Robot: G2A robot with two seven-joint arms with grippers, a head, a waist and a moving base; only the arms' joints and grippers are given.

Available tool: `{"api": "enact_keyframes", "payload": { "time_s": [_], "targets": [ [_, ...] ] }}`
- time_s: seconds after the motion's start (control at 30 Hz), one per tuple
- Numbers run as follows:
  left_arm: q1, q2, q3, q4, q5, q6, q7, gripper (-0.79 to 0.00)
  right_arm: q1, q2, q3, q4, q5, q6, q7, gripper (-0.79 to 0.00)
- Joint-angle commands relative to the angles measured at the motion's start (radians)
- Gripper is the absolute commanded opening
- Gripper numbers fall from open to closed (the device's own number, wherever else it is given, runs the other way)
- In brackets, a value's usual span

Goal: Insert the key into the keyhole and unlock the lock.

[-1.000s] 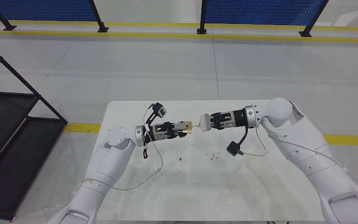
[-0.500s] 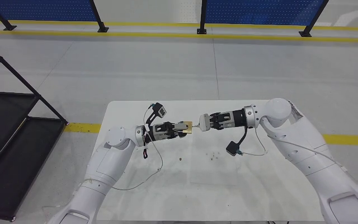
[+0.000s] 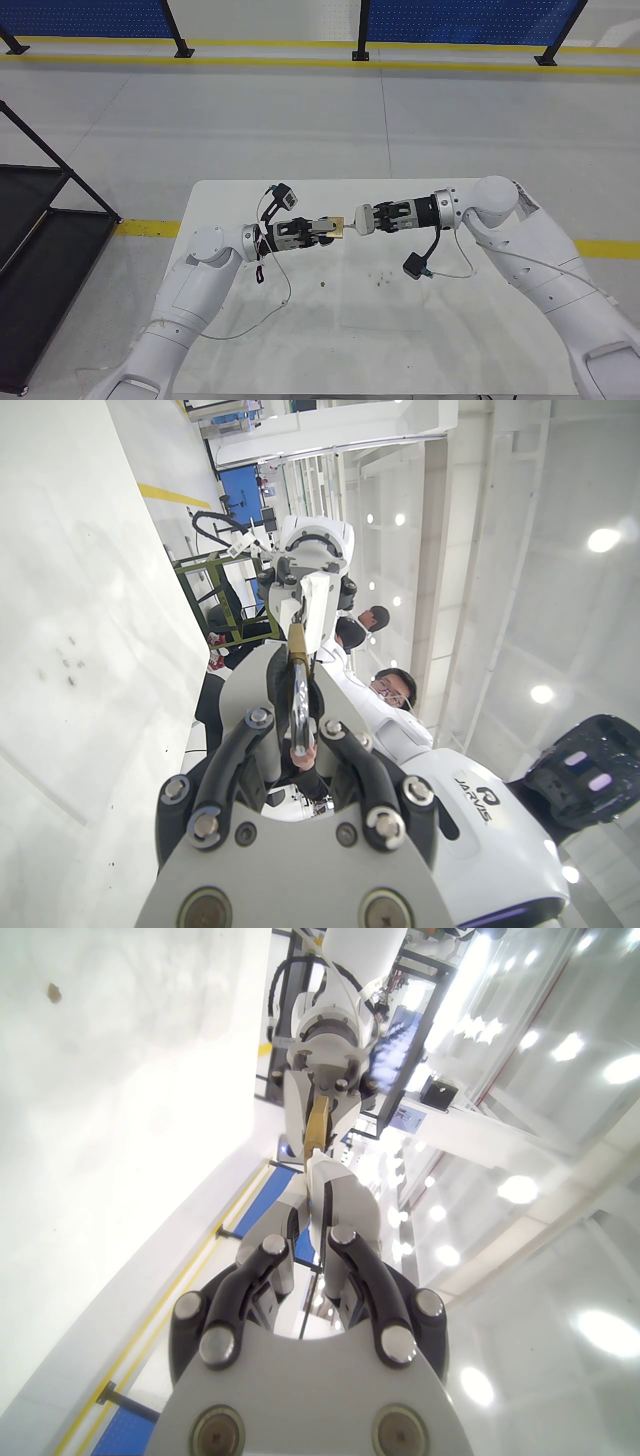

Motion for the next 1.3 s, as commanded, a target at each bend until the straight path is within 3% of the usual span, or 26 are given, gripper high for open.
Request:
{"api": "enact_keyframes", "payload": {
  "time_s": [0.0,1.23,1.27],
  "targets": [
    [0.000,0.000,0.000,0.000,0.000,0.000,0.000,-0.785,0.001,-0.002,-0.003,0.003,0.002,0.002,-0.001,-0.785],
    [0.000,0.000,0.000,0.000,0.000,0.000,0.000,-0.785,0.033,-0.038,-0.047,0.061,0.028,0.024,-0.007,-0.785],
    [0.000,0.000,0.000,0.000,0.000,0.000,0.000,-0.785,0.033,-0.038,-0.047,0.062,0.029,0.023,-0.008,-0.748]
  ]
}}
